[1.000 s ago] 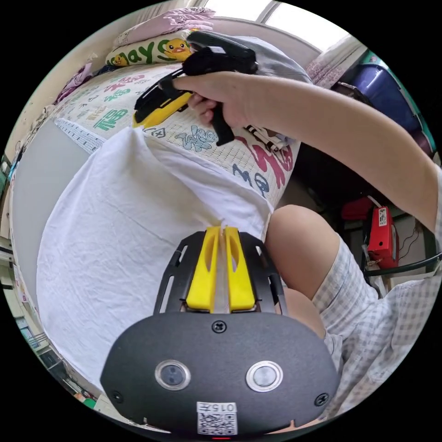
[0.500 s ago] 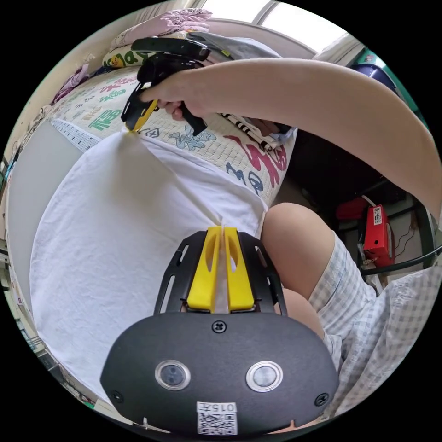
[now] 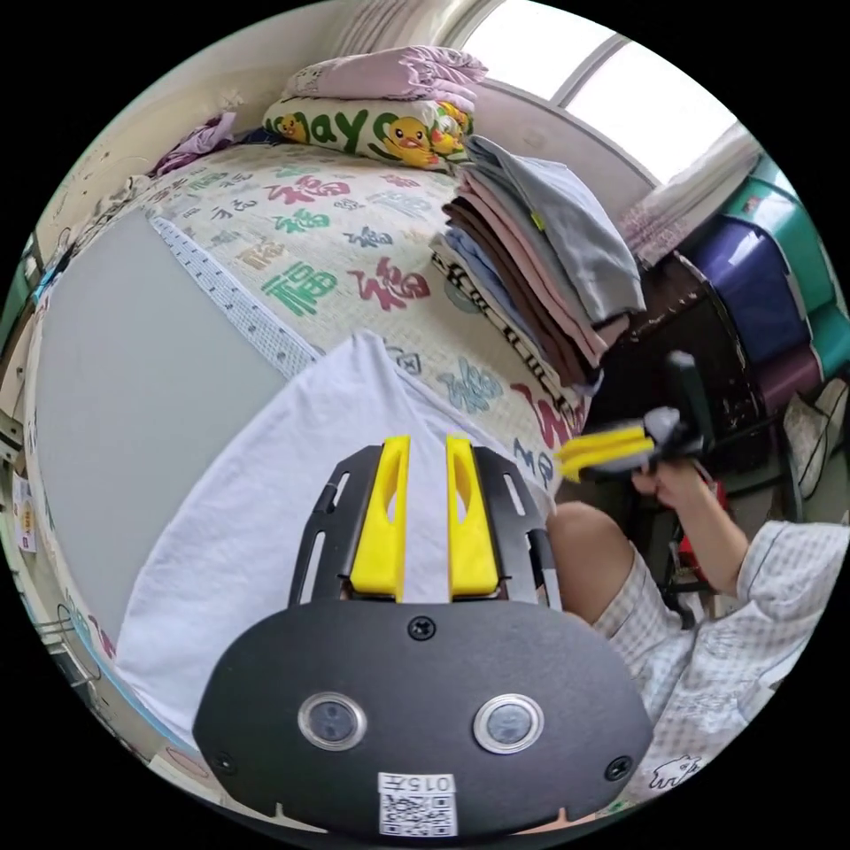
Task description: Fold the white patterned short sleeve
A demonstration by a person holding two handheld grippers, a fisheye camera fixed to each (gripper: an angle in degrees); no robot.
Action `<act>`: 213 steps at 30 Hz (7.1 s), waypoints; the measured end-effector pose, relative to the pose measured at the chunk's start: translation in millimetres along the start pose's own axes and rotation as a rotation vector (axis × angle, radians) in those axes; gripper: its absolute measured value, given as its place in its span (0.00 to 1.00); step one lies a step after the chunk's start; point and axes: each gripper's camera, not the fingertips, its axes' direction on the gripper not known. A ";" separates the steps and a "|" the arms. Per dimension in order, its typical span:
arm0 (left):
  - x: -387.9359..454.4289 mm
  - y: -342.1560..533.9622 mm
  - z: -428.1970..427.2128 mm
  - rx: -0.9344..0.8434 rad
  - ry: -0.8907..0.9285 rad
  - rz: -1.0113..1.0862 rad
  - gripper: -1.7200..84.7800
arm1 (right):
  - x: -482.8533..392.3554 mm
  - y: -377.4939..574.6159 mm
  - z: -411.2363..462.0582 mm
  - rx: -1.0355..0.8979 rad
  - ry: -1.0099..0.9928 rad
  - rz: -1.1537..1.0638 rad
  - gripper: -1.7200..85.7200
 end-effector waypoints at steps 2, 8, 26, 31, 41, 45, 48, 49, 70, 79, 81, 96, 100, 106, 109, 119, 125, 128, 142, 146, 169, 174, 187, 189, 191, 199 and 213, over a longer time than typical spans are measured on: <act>-17.9 -26.4 8.6 0.000 0.013 -0.041 0.11 | 2.3 5.2 13.5 -0.049 -0.070 0.019 0.12; -78.4 -81.7 47.0 -0.055 0.041 -0.222 0.14 | -21.2 1.5 14.3 -0.085 -0.015 -0.026 0.13; -114.7 -92.0 37.3 -0.109 -0.132 -0.112 0.03 | -83.4 31.5 -96.1 0.152 0.078 0.000 0.02; -130.9 -93.6 -30.7 0.100 0.024 -0.146 0.03 | -103.2 29.6 -179.0 0.306 0.166 0.021 0.02; -215.0 6.4 -193.3 0.416 0.273 -0.160 0.02 | -287.9 -3.7 -254.1 0.338 0.019 -0.376 0.02; -282.7 110.1 -241.9 0.447 0.247 -0.238 0.02 | -371.4 -32.1 -208.9 0.223 -0.139 -0.511 0.02; -340.3 191.2 -258.0 0.459 0.222 -0.386 0.02 | -435.6 -58.6 -149.8 0.090 -0.235 -0.578 0.02; -351.7 206.5 -258.5 0.456 0.219 -0.419 0.02 | -459.6 -67.8 -124.0 0.030 -0.246 -0.603 0.02; -442.9 327.7 -235.5 0.303 0.201 -0.721 0.03 | -614.2 -144.3 6.1 -0.310 -0.029 -0.635 0.02; -400.0 291.5 -256.3 0.169 -0.121 -0.654 0.02 | -601.1 -145.7 -52.9 -0.360 -0.147 -0.641 0.05; -383.8 288.7 -274.5 0.166 -0.231 -0.646 0.02 | -585.1 -143.7 -93.7 -0.294 -0.185 -0.652 0.06; -291.8 117.7 -226.8 0.130 0.048 -0.376 0.04 | -340.9 -136.9 -168.8 -0.033 -0.043 -0.169 0.10; -291.2 90.8 -191.0 0.057 0.058 -0.397 0.03 | -321.9 -135.9 -139.3 -0.118 -0.038 -0.198 0.06; -285.2 72.7 -171.5 -0.034 -0.051 -0.382 0.02 | -292.6 -114.7 -122.4 -0.134 0.030 -0.234 0.02; -282.0 76.9 -181.3 -0.001 -0.032 -0.395 0.02 | -271.7 -110.5 -123.4 -0.124 -0.011 -0.202 0.03; -318.3 239.0 -326.7 0.424 0.024 -0.591 0.13 | -180.5 -135.0 -179.1 0.127 -0.117 -0.175 0.10; -333.8 313.8 -324.7 0.396 0.052 -0.709 0.17 | -161.3 -213.3 -133.3 0.125 -0.207 -0.175 0.14; -333.2 317.1 -315.1 0.378 0.085 -0.704 0.18 | -158.5 -243.5 -101.5 0.092 -0.162 -0.170 0.15; -287.6 313.1 -324.0 0.322 0.134 -0.653 0.08 | -96.1 -233.2 -35.0 0.000 -0.091 -0.003 0.04; -239.9 325.9 -365.2 0.460 0.135 -0.574 0.07 | -77.7 -185.4 -73.3 0.109 -0.160 -0.020 0.02; 151.7 336.5 -560.0 0.839 0.222 0.115 0.05 | -9.3 295.5 -394.3 0.899 -0.109 -0.333 0.02; 183.4 326.5 -554.5 0.833 0.308 0.118 0.05 | 15.3 327.5 -420.8 0.922 -0.121 -0.293 0.02; 165.1 371.1 -538.1 0.834 0.448 -0.073 0.04 | -33.6 265.3 -448.2 0.736 -0.141 -0.371 0.02; 153.2 385.3 -560.6 0.867 0.408 -0.089 0.04 | -46.1 240.0 -439.2 0.711 -0.159 -0.377 0.02; 143.8 395.5 -585.0 0.900 0.359 -0.100 0.04 | -70.2 197.7 -426.6 0.690 -0.182 -0.393 0.02; 96.3 422.9 -697.1 0.996 0.024 -0.183 0.04 | -198.1 65.4 -385.5 0.695 -0.200 -0.521 0.02; -13.8 707.9 -594.0 0.874 -0.145 -0.901 0.04 | -149.4 8.4 -96.7 0.035 -0.243 -0.273 0.06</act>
